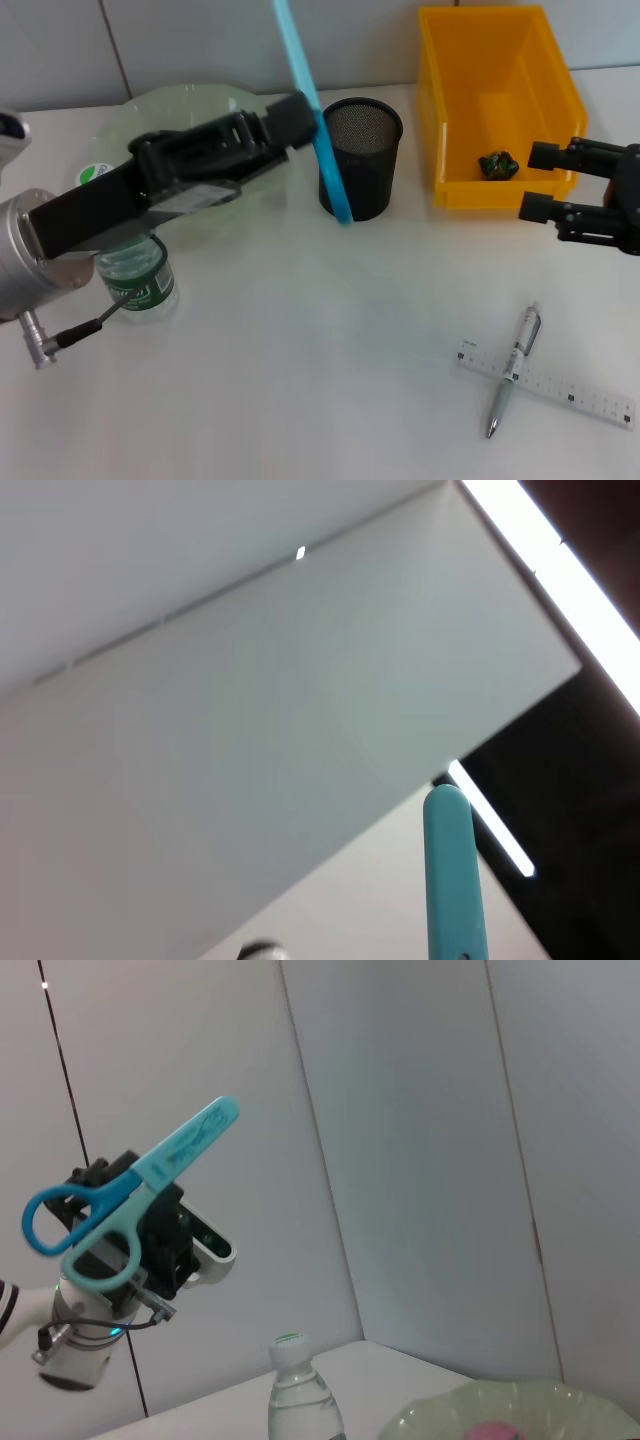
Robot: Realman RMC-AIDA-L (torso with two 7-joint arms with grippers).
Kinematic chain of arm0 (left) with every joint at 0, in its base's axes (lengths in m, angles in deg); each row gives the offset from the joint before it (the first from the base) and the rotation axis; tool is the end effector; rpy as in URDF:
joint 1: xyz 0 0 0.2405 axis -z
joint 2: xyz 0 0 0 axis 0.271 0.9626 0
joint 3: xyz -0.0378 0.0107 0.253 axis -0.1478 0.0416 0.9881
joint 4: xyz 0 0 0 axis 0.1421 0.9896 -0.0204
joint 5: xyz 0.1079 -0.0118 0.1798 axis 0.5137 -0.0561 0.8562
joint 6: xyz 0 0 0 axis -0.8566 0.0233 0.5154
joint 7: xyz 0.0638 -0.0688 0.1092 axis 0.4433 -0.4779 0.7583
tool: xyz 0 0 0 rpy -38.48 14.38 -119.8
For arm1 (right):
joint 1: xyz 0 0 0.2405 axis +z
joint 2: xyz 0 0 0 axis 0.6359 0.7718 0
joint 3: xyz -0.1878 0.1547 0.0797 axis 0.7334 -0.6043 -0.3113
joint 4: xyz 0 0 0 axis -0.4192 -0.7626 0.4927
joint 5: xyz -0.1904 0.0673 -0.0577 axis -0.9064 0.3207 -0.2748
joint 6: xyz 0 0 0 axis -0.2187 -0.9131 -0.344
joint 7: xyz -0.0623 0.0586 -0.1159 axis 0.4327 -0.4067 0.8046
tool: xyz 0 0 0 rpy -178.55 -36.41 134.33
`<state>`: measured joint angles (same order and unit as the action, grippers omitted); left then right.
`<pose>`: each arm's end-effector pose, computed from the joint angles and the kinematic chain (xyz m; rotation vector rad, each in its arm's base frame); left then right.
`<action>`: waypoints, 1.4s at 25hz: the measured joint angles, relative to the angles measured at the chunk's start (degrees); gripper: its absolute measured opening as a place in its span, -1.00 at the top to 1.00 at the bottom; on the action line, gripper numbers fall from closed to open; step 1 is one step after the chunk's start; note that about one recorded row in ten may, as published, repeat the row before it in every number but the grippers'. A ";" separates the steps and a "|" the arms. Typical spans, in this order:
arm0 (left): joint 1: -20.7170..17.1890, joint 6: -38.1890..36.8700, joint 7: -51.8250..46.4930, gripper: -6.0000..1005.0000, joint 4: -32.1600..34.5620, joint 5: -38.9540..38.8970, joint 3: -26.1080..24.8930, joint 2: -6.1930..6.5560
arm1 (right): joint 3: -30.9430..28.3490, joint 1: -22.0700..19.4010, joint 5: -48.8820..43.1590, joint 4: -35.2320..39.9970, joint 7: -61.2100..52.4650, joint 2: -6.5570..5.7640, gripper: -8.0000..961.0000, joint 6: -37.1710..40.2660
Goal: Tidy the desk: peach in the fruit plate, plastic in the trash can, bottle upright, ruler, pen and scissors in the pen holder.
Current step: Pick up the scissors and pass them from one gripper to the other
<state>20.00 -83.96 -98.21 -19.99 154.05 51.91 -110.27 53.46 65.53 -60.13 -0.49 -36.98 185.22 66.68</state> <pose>-0.1677 0.3049 -0.0036 1.9960 1.1315 1.4017 0.2847 0.2961 0.0855 -2.5761 0.4681 0.9893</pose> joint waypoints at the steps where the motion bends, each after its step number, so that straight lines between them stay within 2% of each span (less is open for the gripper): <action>1: 0.00 0.00 0.00 0.50 0.00 0.00 0.00 0.00 | 0.00 0.00 0.00 0.00 0.00 0.00 -0.53 0.00; 2: 0.00 0.00 0.00 0.50 0.00 0.00 0.00 0.00 | 0.10 0.03 -0.09 -0.09 0.45 0.17 -0.53 -0.30; 3: 0.23 -0.79 2.48 0.50 -3.69 -2.61 0.00 -0.04 | 0.13 0.05 -0.10 -0.32 0.97 0.36 -0.53 -0.43; 7: 0.23 -0.79 2.48 0.50 -3.69 -2.61 0.00 -0.04 | 0.05 0.08 0.12 -1.49 3.02 0.95 -0.53 0.00; 8: 0.35 -1.37 4.05 0.50 -6.26 -4.47 0.00 -0.07 | 0.04 0.10 0.13 -1.61 3.44 1.23 -0.53 0.16; 10: 0.35 -1.37 4.05 0.50 -6.26 -4.47 0.00 -0.07 | 0.02 0.22 0.16 -1.76 5.21 2.27 -0.53 0.51; 11: 1.08 -2.33 8.70 0.50 -14.60 -8.51 -0.38 -0.08 | 0.02 0.22 0.16 -1.76 5.21 2.27 -0.53 0.51; 13: 1.08 -2.33 8.70 0.50 -14.60 -8.51 -0.38 -0.08 | -0.08 0.34 0.17 -1.78 6.35 2.93 -0.53 0.61; 14: 1.55 -2.58 10.68 0.50 -17.14 -8.98 -0.72 -0.08 | -0.10 0.50 0.17 -1.80 6.71 3.18 -0.53 0.71; 15: 1.55 -2.58 10.68 0.50 -17.14 -8.98 -0.72 -0.08 | -0.08 0.68 0.19 -1.81 6.95 3.31 -0.53 0.83; 17: 3.38 -2.88 17.50 0.50 -23.82 -9.18 -3.52 -0.08 | 0.04 1.05 0.23 -2.27 7.29 3.46 -0.53 1.44; 21: 3.96 -2.87 20.19 0.50 -25.65 -8.96 -4.75 -0.08 | -0.36 1.25 0.82 -4.75 9.87 3.57 -0.53 2.34; 23: 4.79 -2.68 26.81 0.50 -29.17 -8.73 -8.40 -0.07 | -0.23 1.18 1.55 -5.48 11.41 3.72 -0.53 2.39; 27: 5.11 -2.50 28.71 0.50 -30.91 -8.66 -10.03 -0.07 | 0.02 1.24 1.89 -5.81 12.76 4.05 -0.53 2.37; 28: 5.39 -1.69 32.60 0.50 -34.85 -7.44 -15.19 -0.07 | -0.09 1.34 1.92 -6.03 13.41 4.16 -0.53 2.36; 29: 5.29 -1.44 34.02 0.50 -36.08 -6.31 -17.54 -0.08 | -0.19 1.41 2.03 -6.39 14.33 4.29 -0.52 2.35; 32: 5.29 -1.44 34.02 0.50 -36.08 -6.31 -17.54 -0.08 | -0.16 1.57 3.00 -7.14 16.66 4.88 -0.52 2.36; 33: 4.61 -0.52 37.33 0.50 -37.60 -0.60 -25.51 -0.07 | -0.10 1.68 3.23 -7.28 17.10 5.12 -0.52 2.37; 35: 4.27 0.85 39.28 0.50 -38.14 3.92 -30.50 -0.07 | -0.25 2.40 3.36 -8.70 18.89 5.51 -0.52 2.35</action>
<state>24.27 -83.12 -58.93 -58.13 157.98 21.40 -110.34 53.21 67.92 -56.77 -9.19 -18.09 190.73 69.03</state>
